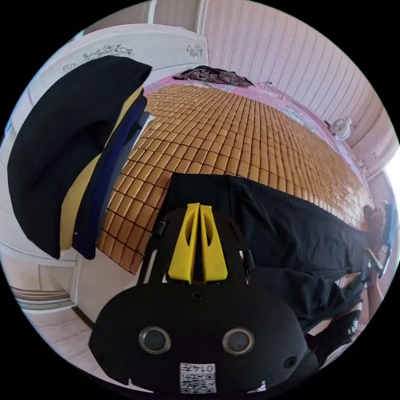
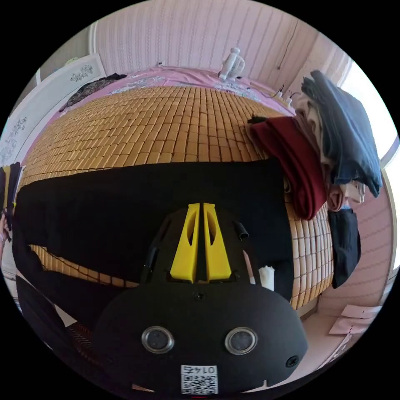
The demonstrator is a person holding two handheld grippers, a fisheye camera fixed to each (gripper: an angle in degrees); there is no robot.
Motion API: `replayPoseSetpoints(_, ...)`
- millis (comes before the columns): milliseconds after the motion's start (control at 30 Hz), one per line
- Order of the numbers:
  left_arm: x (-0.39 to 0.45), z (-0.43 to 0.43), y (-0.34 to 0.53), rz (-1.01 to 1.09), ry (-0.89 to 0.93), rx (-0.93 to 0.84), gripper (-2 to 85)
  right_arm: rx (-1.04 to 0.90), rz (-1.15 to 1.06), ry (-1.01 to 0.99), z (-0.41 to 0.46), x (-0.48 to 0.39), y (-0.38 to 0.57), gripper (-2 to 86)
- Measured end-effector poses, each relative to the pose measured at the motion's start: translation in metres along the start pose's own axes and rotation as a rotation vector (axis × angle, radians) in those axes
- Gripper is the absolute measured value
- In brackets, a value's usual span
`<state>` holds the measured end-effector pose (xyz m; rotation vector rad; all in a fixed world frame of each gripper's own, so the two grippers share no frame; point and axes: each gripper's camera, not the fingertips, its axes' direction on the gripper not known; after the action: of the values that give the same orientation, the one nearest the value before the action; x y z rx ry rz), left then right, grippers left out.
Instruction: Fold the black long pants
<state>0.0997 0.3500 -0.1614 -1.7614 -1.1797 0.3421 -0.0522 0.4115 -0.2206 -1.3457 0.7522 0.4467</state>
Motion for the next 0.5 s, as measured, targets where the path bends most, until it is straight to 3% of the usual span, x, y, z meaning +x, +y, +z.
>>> replayPoseSetpoints(133, 0.022, 0.002, -0.042, 0.059, -0.069, 0.006, -1.0, -0.012, -0.164, 0.133, 0.015, -0.042, -0.025, -0.3)
replayPoseSetpoints(267, 0.045, -0.001, -0.071, 0.113, -0.146, 0.002, -1.0, -0.013, -0.163, 0.167, 0.024, -0.055, -0.050, -0.3)
replayPoseSetpoints(500, 0.045, 0.002, -0.116, 0.058, -0.186, -0.020, -1.0, 0.033, -0.227, 0.062, 0.033, -0.068, -0.085, -0.5)
